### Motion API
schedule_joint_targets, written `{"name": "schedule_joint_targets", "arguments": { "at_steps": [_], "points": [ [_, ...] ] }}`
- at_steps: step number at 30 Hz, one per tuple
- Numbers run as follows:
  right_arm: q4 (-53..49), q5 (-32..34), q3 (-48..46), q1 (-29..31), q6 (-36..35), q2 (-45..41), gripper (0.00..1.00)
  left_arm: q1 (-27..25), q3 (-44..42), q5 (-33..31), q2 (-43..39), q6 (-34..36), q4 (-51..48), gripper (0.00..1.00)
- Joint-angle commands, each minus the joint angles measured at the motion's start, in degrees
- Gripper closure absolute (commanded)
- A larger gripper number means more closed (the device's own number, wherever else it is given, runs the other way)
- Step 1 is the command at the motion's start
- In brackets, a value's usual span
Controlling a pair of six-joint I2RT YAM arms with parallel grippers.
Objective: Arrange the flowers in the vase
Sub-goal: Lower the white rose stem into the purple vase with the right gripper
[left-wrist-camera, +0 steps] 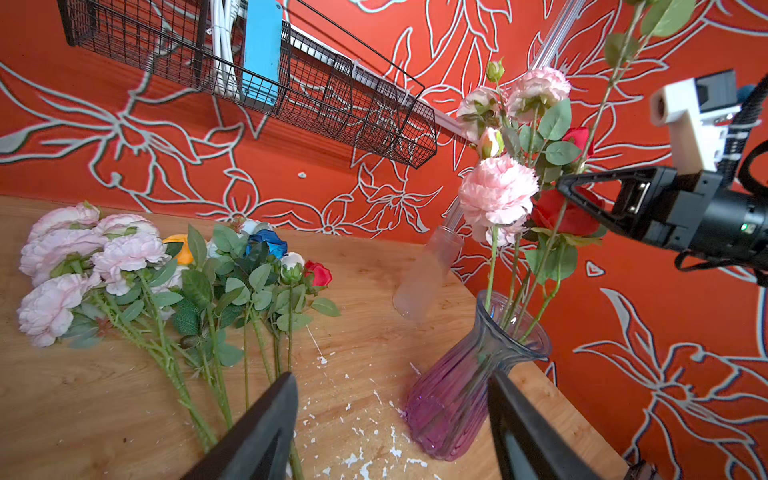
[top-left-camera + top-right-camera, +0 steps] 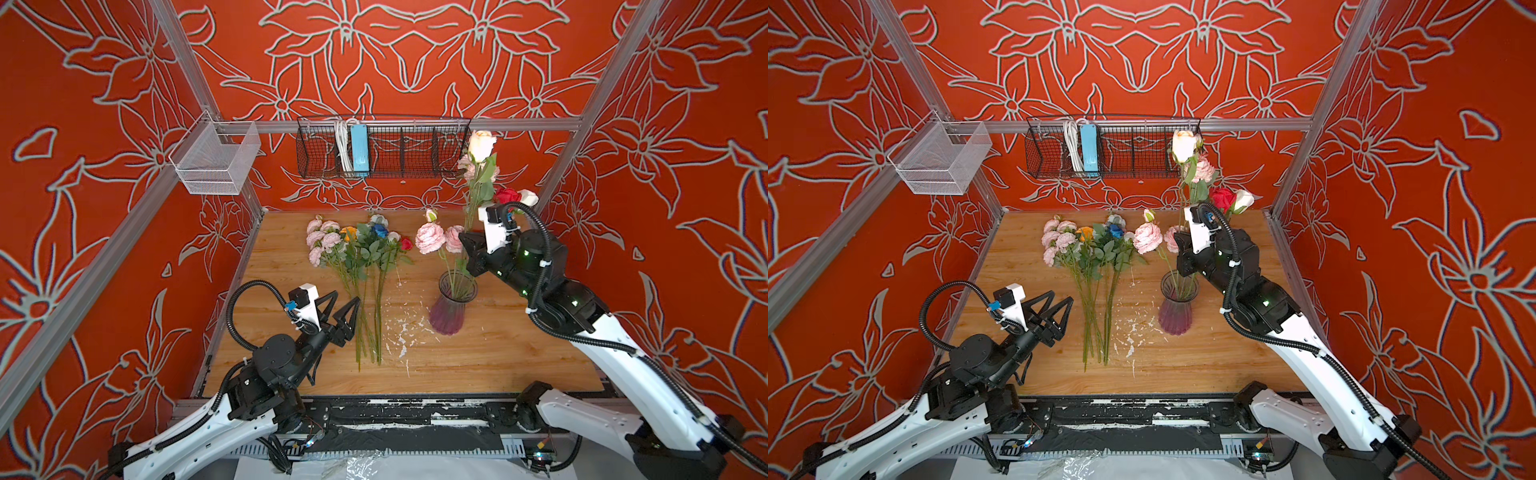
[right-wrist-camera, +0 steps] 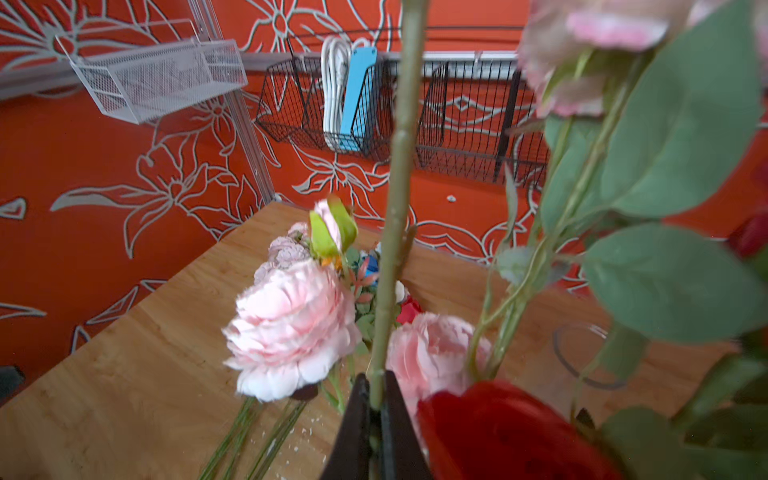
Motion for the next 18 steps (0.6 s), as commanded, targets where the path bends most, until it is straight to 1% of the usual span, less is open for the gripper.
{"name": "schedule_joint_targets", "arguments": {
  "at_steps": [1, 5, 7, 8, 10, 15, 18],
  "points": [
    [1.65, -1.90, -2.82, 0.18, 2.97, -2.22, 1.00, -0.25, 0.98, -1.64, 2.57, -0.01, 3.59, 0.26],
    [0.97, -1.81, -5.61, 0.16, 3.04, -3.73, 0.99, -0.16, 1.80, -1.38, 6.83, -0.29, 5.36, 0.25],
    [0.56, -2.13, -6.52, 0.27, 3.42, -4.08, 0.97, -0.07, 2.03, -1.02, 9.13, -0.36, 6.45, 0.24],
    [0.45, -2.21, -7.11, 0.22, 3.56, -4.35, 0.94, 0.08, 2.30, -0.82, 10.32, -0.37, 6.74, 0.24],
    [0.36, -1.74, -8.41, 0.25, 3.85, -4.99, 0.90, 0.43, 2.80, -0.59, 12.44, -0.76, 6.92, 0.23],
    [-1.22, 0.54, -10.12, 0.21, 4.88, -6.16, 0.69, 1.87, 3.74, 1.81, 17.64, -2.92, 7.55, 0.22],
    [-2.92, 1.65, -9.91, 0.27, 5.67, -7.24, 0.63, 3.27, 4.46, 3.79, 19.81, -4.02, 7.25, 0.21]
  ]
}}
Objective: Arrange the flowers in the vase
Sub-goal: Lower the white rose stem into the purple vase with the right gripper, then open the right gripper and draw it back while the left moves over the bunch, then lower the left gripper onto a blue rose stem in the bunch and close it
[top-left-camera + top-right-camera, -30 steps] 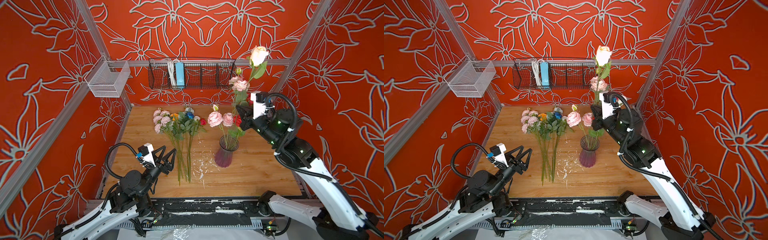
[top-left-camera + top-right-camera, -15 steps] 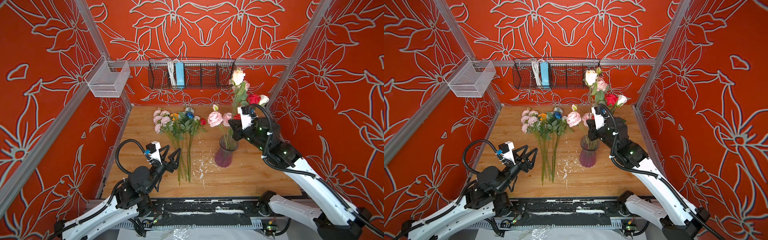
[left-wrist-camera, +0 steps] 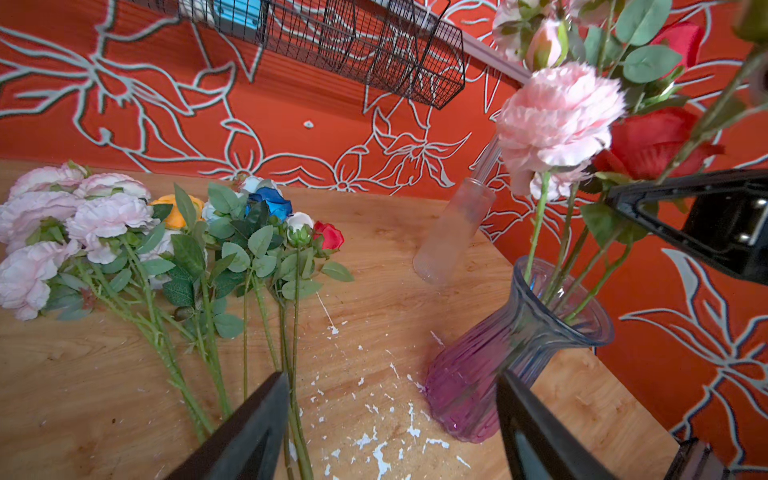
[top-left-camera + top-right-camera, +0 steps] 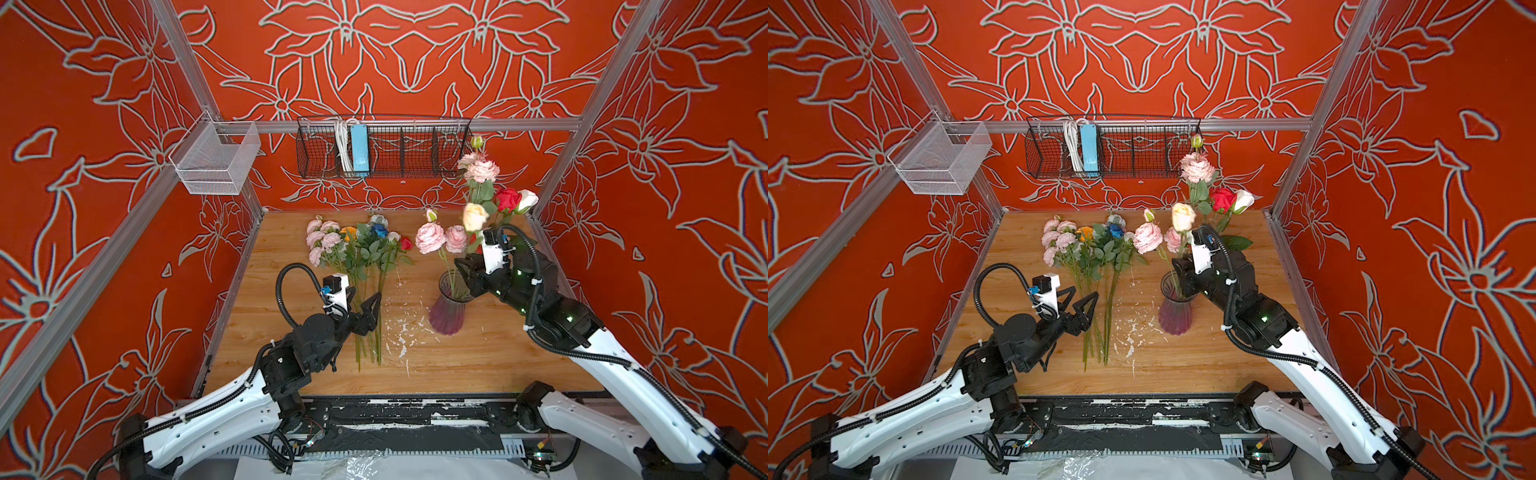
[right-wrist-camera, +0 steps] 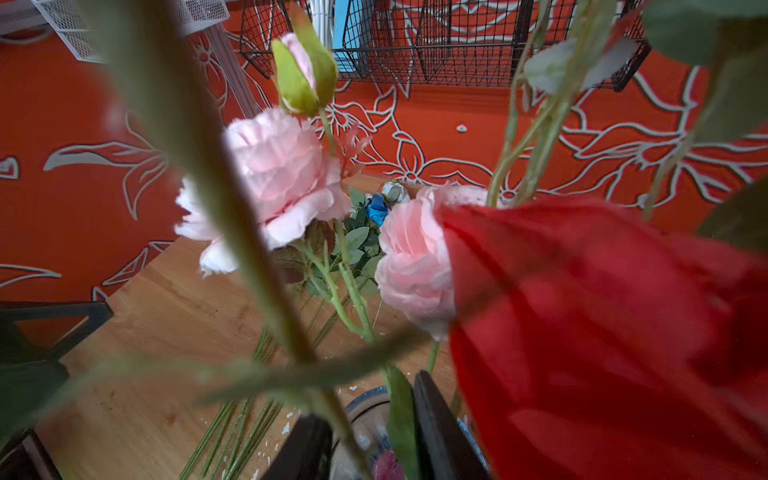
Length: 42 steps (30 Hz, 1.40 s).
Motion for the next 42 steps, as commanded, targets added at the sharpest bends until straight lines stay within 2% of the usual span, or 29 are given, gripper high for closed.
{"name": "schedule_joint_targets", "arguments": {
  "at_steps": [1, 9, 16, 22, 28, 33, 37, 42],
  "points": [
    [-2.02, 2.13, -0.40, 0.24, 1.29, -2.37, 0.62, 1.68, 1.96, 2.68, 1.76, -2.51, 1.53, 0.21],
    [-6.37, 2.31, -0.06, 0.20, 4.26, -9.77, 0.55, 7.16, 6.71, 6.96, 6.63, -5.22, -6.05, 0.21],
    [-12.53, 6.24, 0.81, 0.21, 6.28, -14.09, 0.52, 10.14, 13.11, 10.03, 11.33, -4.32, -13.51, 0.21],
    [-19.79, 12.76, -1.32, 0.19, 9.75, -20.92, 0.49, 11.45, 15.20, 11.30, 14.12, -4.98, -18.45, 0.20],
    [-24.05, 20.28, -10.70, 0.08, 18.83, -27.74, 0.47, 14.02, 15.24, 9.32, 15.85, -10.15, -23.37, 0.20],
    [-23.93, 21.70, -15.91, 0.14, 22.73, -28.15, 0.45, 19.37, 16.92, 9.22, 17.31, -15.45, -29.55, 0.19],
    [-24.65, 23.68, -18.23, 0.03, 25.14, -26.31, 0.46, 22.16, 18.14, 9.90, 21.90, -17.75, -32.99, 0.20],
    [-24.86, 22.33, -21.38, -0.22, 29.00, -23.90, 0.45, 23.92, 19.66, 12.88, 26.91, -16.59, -34.69, 0.20]
  ]
}}
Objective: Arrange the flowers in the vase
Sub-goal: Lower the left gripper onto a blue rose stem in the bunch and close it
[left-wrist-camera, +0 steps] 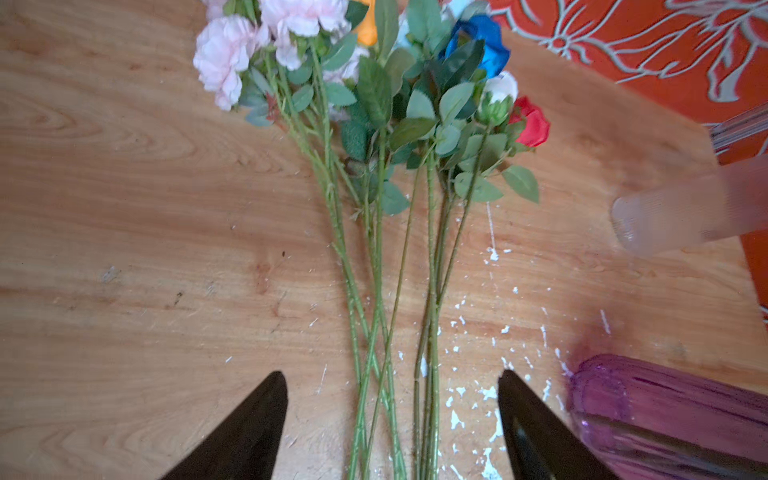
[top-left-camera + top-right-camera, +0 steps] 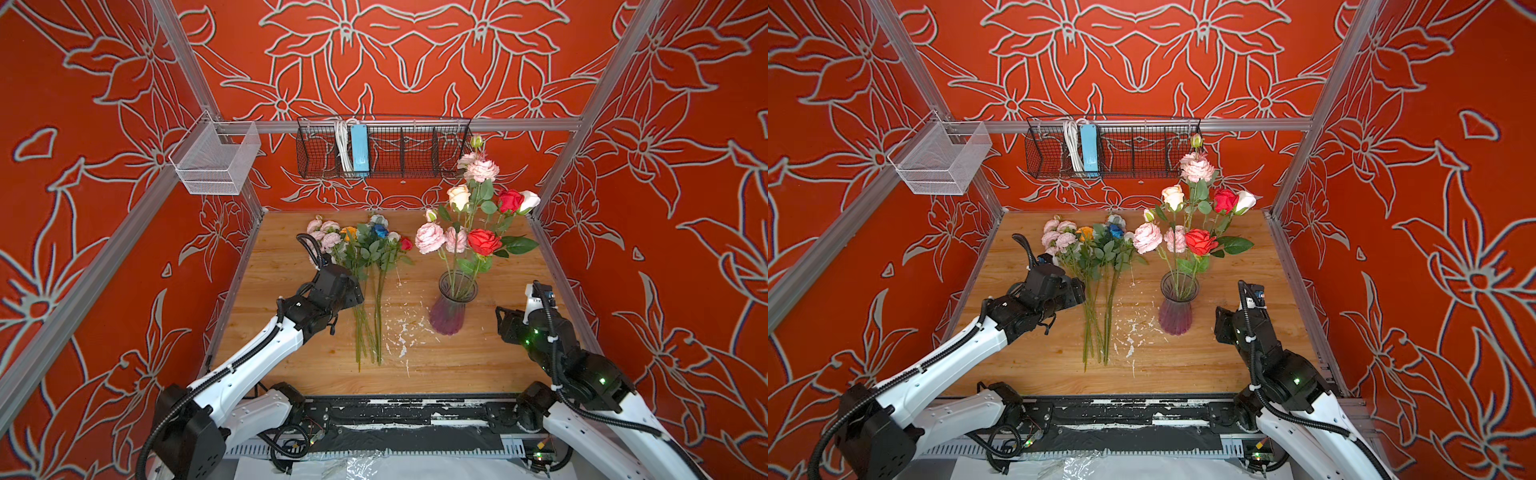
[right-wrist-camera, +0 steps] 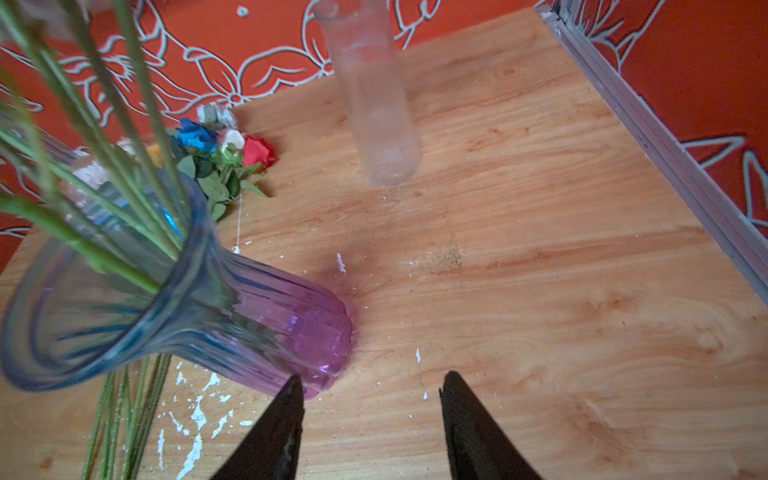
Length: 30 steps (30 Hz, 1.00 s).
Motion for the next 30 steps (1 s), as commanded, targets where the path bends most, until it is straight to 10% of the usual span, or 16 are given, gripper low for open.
{"name": "schedule_joint_targets", "arguments": {
  "at_steps": [1, 9, 21, 30],
  "points": [
    [-1.43, 0.24, -1.72, -0.30, 4.83, 1.45, 0.45, 0.99, 2.36, 2.21, 3.25, -0.78, -3.70, 0.20],
    [1.82, -4.56, -7.04, -1.19, 6.42, 0.25, 0.46, 1.99, 9.38, 10.20, 12.22, 2.95, -7.98, 0.27],
    [10.37, -14.21, -12.14, -4.12, 5.25, 2.54, 0.51, 1.91, 17.57, 18.31, 26.63, 6.37, -7.81, 0.68],
    [10.15, -16.15, -10.93, -4.45, 3.93, 2.25, 0.58, 1.91, 30.84, 8.59, 41.66, 9.66, -12.41, 0.70]
  ]
}}
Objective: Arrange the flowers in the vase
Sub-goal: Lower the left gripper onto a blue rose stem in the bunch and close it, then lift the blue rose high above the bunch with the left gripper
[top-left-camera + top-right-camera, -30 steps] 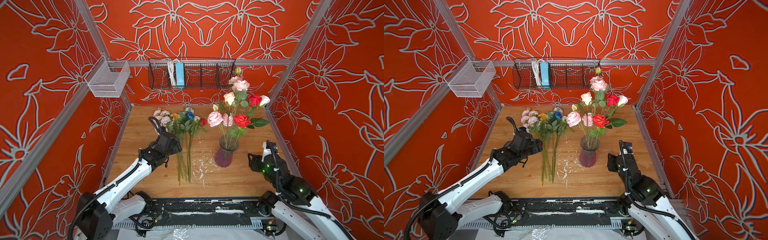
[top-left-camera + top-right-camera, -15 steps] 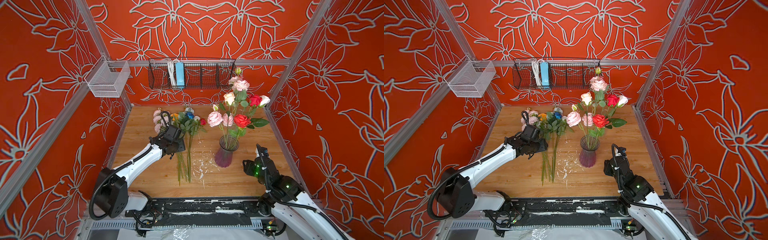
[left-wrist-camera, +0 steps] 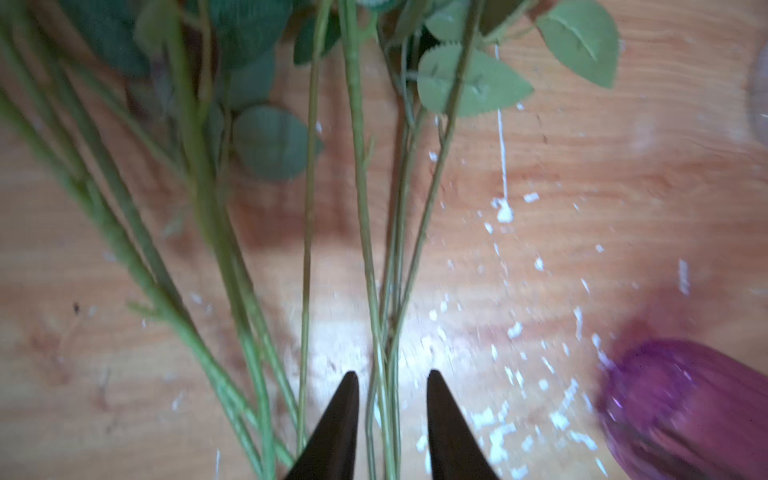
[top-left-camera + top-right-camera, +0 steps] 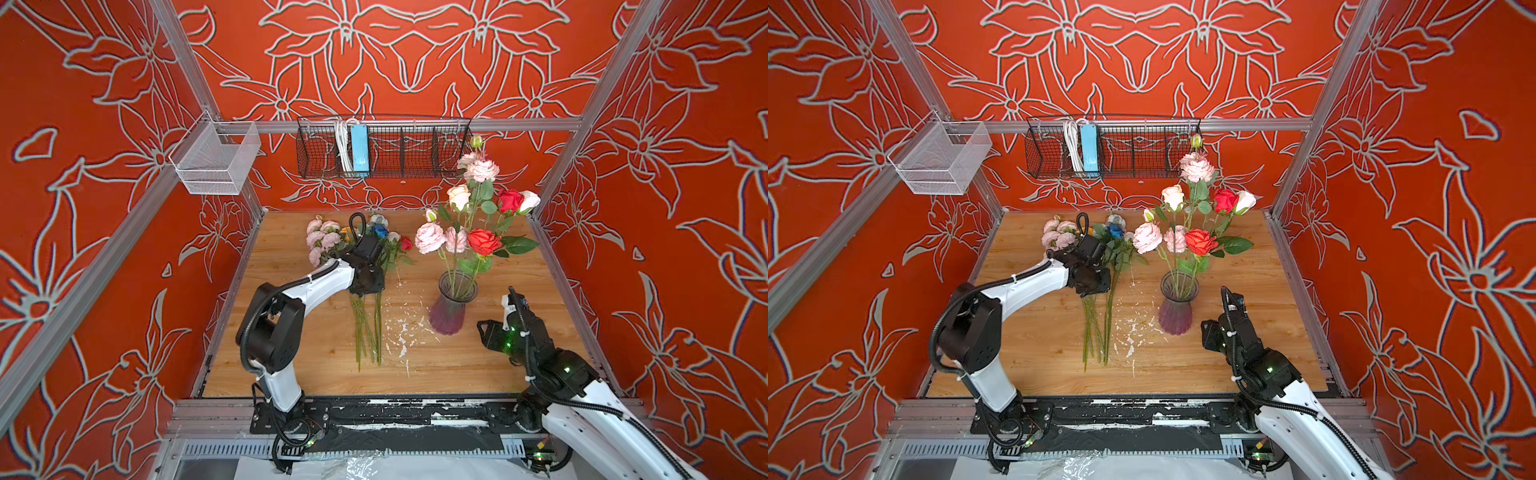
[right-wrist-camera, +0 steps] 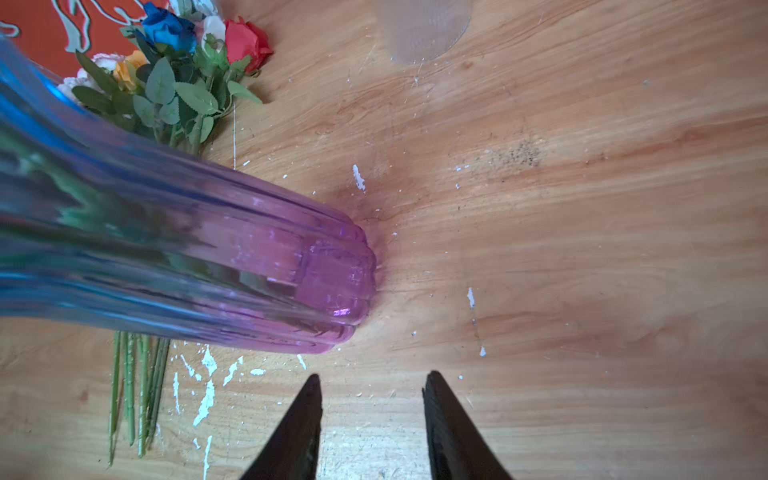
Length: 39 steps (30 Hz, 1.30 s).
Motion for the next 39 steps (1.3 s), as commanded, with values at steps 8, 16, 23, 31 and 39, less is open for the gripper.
{"name": "schedule_joint_targets", "arguments": {
  "at_steps": [8, 16, 23, 31, 39],
  "points": [
    [-1.42, 0.02, 0.83, -0.49, -0.22, -3.62, 0.58, 0.11, 8.52, -10.17, 9.03, 4.28, -8.77, 0.71],
    [-1.26, 0.13, 0.85, -0.48, -0.46, -3.51, 0.58, 0.11, 5.27, -10.09, 9.72, 5.50, -8.35, 0.73],
    [-1.70, 0.46, 3.25, -0.58, -1.12, -2.35, 0.58, -0.21, 6.99, -5.13, 10.46, 6.39, -8.93, 0.98],
    [-2.66, 1.84, 6.16, -0.54, -2.71, -3.00, 0.58, -0.59, 5.29, -2.37, 0.52, 5.15, -9.52, 1.00],
    [-4.02, 3.63, 9.67, -0.60, -4.82, -3.63, 0.58, -0.66, -4.22, 0.14, -16.91, 1.77, -7.79, 1.00]
  ]
}}
